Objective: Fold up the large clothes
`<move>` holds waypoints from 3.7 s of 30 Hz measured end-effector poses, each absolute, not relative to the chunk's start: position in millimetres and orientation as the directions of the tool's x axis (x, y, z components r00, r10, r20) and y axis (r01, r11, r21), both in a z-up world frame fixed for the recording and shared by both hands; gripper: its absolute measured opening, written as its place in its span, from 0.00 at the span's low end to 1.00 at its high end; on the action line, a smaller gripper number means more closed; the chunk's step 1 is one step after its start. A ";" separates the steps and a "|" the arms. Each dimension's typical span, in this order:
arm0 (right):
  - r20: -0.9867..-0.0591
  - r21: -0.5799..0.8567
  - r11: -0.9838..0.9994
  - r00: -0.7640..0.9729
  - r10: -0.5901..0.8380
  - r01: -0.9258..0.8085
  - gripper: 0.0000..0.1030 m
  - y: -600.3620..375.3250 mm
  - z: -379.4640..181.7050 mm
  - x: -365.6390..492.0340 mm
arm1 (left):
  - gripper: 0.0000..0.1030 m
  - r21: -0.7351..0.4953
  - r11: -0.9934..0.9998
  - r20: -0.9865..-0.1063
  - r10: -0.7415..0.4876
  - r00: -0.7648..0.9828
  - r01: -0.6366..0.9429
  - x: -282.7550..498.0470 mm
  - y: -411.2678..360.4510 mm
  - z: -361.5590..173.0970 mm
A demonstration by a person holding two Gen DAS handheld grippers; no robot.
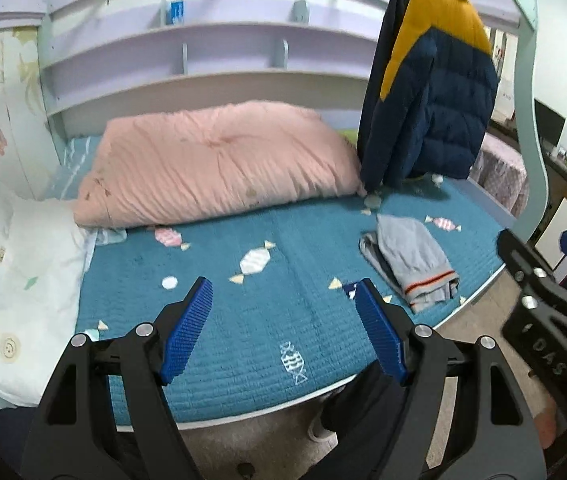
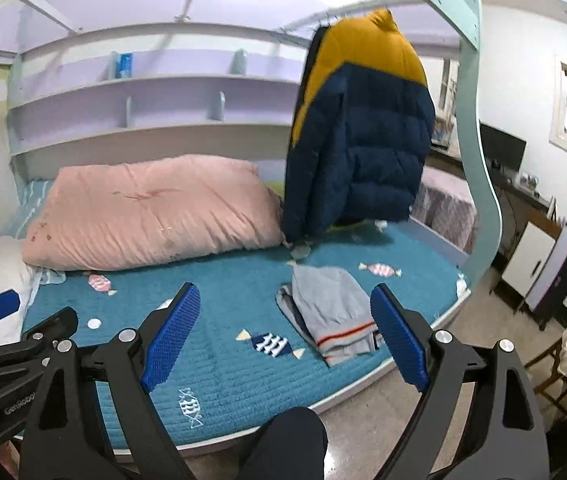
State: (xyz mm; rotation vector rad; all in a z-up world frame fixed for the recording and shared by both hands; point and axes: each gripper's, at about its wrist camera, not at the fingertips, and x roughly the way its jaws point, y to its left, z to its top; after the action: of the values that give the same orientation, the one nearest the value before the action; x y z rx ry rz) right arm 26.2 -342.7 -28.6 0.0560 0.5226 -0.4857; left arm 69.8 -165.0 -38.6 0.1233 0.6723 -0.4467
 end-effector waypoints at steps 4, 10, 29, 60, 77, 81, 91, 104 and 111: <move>-0.437 -0.073 0.885 0.783 -0.443 0.461 0.82 -328.3 -19.1 16.4 | 0.78 -0.009 0.905 -0.582 -0.352 0.734 0.426 57.2 -153.6 -24.4; -0.371 -0.057 0.886 0.815 -0.446 0.459 0.82 -319.8 -4.0 1.4 | 0.82 0.006 0.917 -0.518 -0.339 0.786 0.399 41.4 -140.8 -9.8; -0.369 -0.065 0.899 0.826 -0.426 0.434 0.91 -312.6 -0.3 -6.1 | 0.88 0.014 0.941 -0.469 -0.292 0.833 0.338 29.8 -114.6 1.1; -0.437 -0.108 0.898 0.791 -0.429 0.428 0.91 -295.7 -13.1 -4.0 | 0.90 0.008 0.954 -0.561 -0.243 0.791 0.299 38.1 -112.2 -16.3; -0.444 -0.121 0.890 0.777 -0.445 0.441 0.91 -300.5 -12.7 -11.5 | 0.90 -0.007 0.951 -0.578 -0.257 0.775 0.310 33.7 -116.7 -16.0; -0.447 -0.115 0.888 0.775 -0.447 0.446 0.91 -300.8 -12.5 -15.3 | 0.90 -0.004 0.949 -0.577 -0.260 0.775 0.315 32.0 -117.3 -15.4; -0.454 -0.099 0.888 0.773 -0.442 0.449 0.91 -299.8 -12.4 -19.1 | 0.90 -0.003 0.946 -0.573 -0.268 0.775 0.325 31.7 -117.5 -12.2; -0.457 -0.093 0.878 0.763 -0.457 0.470 0.91 -295.1 -11.9 -24.2 | 0.90 0.001 0.944 -0.572 -0.269 0.775 0.329 29.7 -119.5 -11.6; -0.457 -0.092 0.879 0.764 -0.454 0.468 0.91 -295.5 -11.8 -23.6 | 0.90 0.002 0.944 -0.570 -0.271 0.776 0.331 29.3 -118.9 -11.3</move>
State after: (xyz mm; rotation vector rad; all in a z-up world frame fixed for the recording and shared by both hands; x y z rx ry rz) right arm -23.6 -295.5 -11.8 0.0284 0.4898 -0.5011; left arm 29.3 -118.9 -11.3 0.1042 0.5998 -0.3262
